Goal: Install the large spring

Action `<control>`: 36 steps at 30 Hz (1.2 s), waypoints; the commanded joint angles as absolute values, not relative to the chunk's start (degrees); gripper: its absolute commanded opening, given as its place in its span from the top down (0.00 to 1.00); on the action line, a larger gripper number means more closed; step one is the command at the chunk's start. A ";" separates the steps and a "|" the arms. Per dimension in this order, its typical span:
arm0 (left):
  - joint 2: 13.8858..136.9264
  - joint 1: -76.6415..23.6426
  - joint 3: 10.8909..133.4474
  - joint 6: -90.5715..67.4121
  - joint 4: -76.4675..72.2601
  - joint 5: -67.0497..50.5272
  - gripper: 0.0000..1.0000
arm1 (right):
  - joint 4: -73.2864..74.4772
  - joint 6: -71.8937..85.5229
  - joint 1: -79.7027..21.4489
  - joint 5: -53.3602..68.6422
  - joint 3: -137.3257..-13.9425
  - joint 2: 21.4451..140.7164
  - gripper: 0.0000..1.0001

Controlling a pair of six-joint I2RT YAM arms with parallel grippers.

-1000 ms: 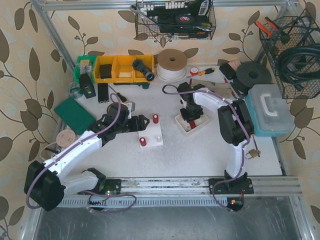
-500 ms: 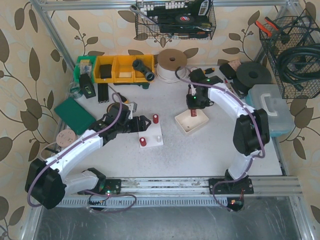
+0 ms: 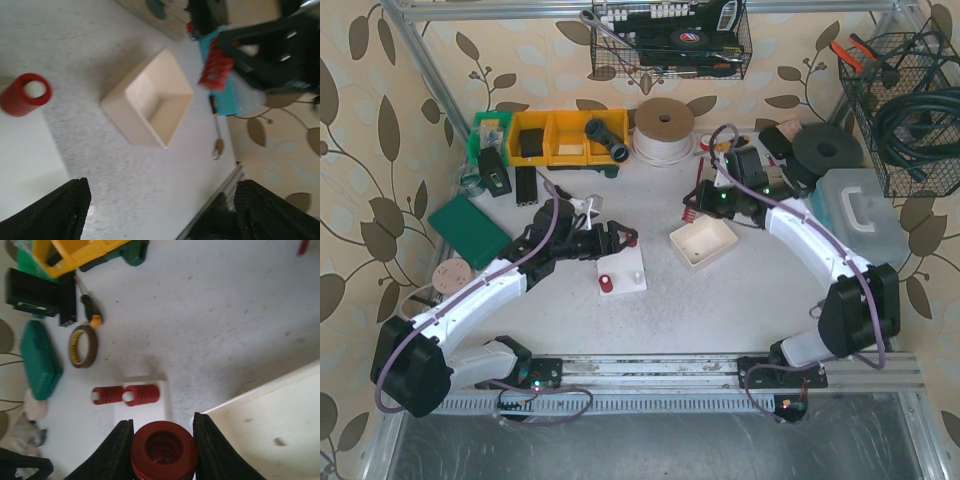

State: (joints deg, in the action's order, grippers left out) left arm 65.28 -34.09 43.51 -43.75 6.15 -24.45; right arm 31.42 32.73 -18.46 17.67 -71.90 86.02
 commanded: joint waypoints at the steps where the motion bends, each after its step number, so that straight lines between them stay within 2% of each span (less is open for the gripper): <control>1: 63.95 -33.66 43.38 -52.56 -5.40 -32.33 0.18 | 7.56 47.77 -19.42 27.14 -60.29 80.91 1.00; 9: 62.72 -36.45 37.98 -63.02 -18.31 -34.80 0.17 | -6.67 57.84 -22.76 17.85 -49.45 72.12 1.00; 20: 63.10 -44.77 46.22 -59.99 -10.78 -25.09 0.17 | -6.82 71.75 -22.95 15.38 -46.63 62.93 1.00; 29: 57.88 -49.66 47.85 -57.03 -0.53 -17.95 0.17 | -8.92 70.05 -24.95 15.05 -38.29 54.18 1.00; 36: 55.96 -49.79 50.50 -54.64 5.29 -16.03 0.16 | -10.12 66.69 -25.47 18.19 -37.36 54.26 1.00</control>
